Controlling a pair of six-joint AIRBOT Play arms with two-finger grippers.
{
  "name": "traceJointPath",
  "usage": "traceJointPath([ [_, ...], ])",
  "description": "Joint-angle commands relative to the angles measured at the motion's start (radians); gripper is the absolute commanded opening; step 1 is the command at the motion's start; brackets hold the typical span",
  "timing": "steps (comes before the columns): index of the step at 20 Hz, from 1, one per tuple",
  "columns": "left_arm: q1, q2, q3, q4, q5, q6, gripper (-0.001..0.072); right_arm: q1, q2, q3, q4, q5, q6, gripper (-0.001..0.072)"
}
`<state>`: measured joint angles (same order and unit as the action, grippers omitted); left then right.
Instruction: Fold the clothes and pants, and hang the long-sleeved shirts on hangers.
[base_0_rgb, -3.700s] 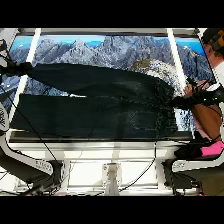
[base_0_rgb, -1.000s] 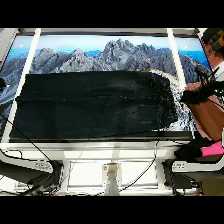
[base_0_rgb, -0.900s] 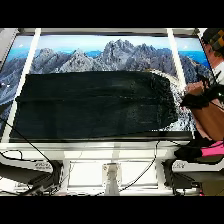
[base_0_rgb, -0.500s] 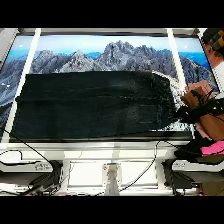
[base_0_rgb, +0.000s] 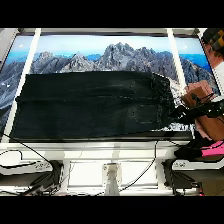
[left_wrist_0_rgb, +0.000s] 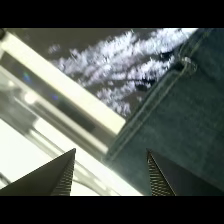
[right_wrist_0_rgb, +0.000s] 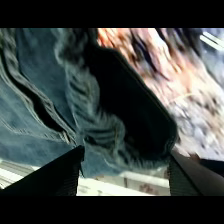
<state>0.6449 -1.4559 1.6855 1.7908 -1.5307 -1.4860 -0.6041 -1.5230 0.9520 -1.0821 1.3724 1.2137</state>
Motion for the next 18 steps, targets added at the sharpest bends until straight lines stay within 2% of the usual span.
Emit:
traceJointPath([
  [1, 0.056, 0.002, -0.095, -0.048, -0.011, 0.033, 0.0473, 0.000, -0.007, -0.002, 0.061, -0.068, -0.005, 0.0547],
  [3, 0.099, 0.002, -0.156, -0.077, 0.004, 0.048, 0.0474, 0.000, -0.007, -0.002, 0.063, -0.105, -0.003, 0.0438],
  [4, 0.125, 0.002, -0.187, -0.093, 0.009, 0.066, 0.0473, 0.000, -0.007, -0.002, 0.063, -0.119, -0.002, 0.0423],
  [5, 0.152, 0.002, -0.214, -0.103, 0.009, 0.078, 0.0473, 0.000, -0.007, -0.002, 0.063, -0.124, -0.002, 0.0365],
  [8, 0.234, 0.002, -0.270, -0.103, 0.006, 0.090, 0.0507, 0.000, -0.007, -0.002, 0.063, -0.113, -0.002, 0.0135],
  [9, 0.266, 0.002, -0.282, -0.115, 0.000, 0.117, 0.0514, 0.000, -0.007, -0.002, 0.062, -0.106, -0.002, 0.0035],
  [11, 0.335, 0.001, -0.296, -0.187, 0.000, 0.169, 0.0514, 0.000, -0.007, -0.002, 0.060, -0.107, -0.003, 0.0031],
  [13, 0.396, 0.001, -0.296, -0.260, 0.000, 0.263, 0.0515, 0.000, -0.007, -0.002, 0.061, -0.109, -0.003, 0.0032],
  [14, 0.422, -0.001, -0.296, -0.289, 0.000, 0.298, 0.0537, 0.000, -0.007, -0.002, 0.061, -0.109, -0.003, 0.0032],
  [15, 0.447, -0.006, -0.296, -0.333, 0.000, 0.322, 0.0629, 0.000, -0.007, -0.002, 0.060, -0.109, -0.003, 0.0031],
  [16, 0.467, -0.016, -0.296, -0.370, 0.000, 0.354, 0.0658, 0.000, -0.007, -0.002, 0.060, -0.109, -0.003, 0.0032],
  [18, 0.494, -0.047, -0.302, -0.439, 0.000, 0.444, 0.0658, 0.000, -0.007, -0.002, 0.060, -0.108, -0.003, 0.0032],
])
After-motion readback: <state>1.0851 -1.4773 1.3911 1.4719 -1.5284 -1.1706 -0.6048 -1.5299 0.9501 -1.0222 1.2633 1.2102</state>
